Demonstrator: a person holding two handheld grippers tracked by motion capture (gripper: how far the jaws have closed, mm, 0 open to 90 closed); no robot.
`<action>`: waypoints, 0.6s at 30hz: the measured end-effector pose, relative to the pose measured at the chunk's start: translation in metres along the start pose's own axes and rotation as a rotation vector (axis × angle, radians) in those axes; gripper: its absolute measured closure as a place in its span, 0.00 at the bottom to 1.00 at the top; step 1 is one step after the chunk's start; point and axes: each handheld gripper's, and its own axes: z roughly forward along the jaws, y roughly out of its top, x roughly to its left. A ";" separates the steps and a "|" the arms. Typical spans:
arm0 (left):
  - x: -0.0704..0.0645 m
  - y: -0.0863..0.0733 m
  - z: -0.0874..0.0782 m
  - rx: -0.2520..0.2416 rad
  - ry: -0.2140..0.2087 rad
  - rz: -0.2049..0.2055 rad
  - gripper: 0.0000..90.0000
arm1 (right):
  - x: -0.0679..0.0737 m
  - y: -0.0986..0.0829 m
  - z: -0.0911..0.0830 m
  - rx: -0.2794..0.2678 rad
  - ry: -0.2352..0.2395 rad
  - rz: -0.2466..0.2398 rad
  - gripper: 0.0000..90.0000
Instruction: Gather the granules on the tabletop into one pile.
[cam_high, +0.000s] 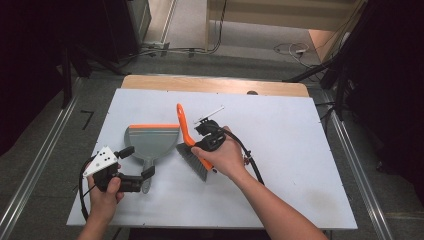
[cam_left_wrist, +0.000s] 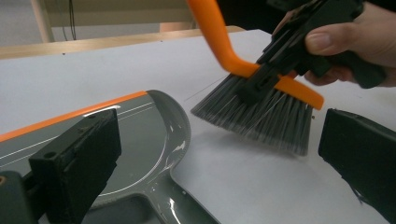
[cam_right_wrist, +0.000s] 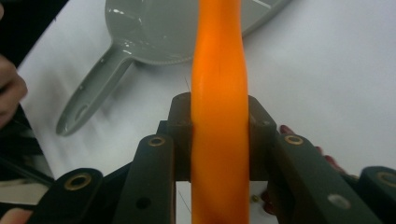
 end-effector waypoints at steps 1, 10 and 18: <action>0.000 0.000 0.000 0.000 0.000 -0.001 0.00 | -0.004 0.000 0.004 0.005 -0.010 0.018 0.76; 0.001 -0.001 0.000 0.006 0.002 -0.005 0.00 | -0.035 -0.004 0.009 -0.010 -0.096 0.092 0.76; -0.001 -0.001 0.001 0.011 -0.001 0.002 0.00 | -0.053 -0.014 0.001 -0.017 -0.112 0.143 0.75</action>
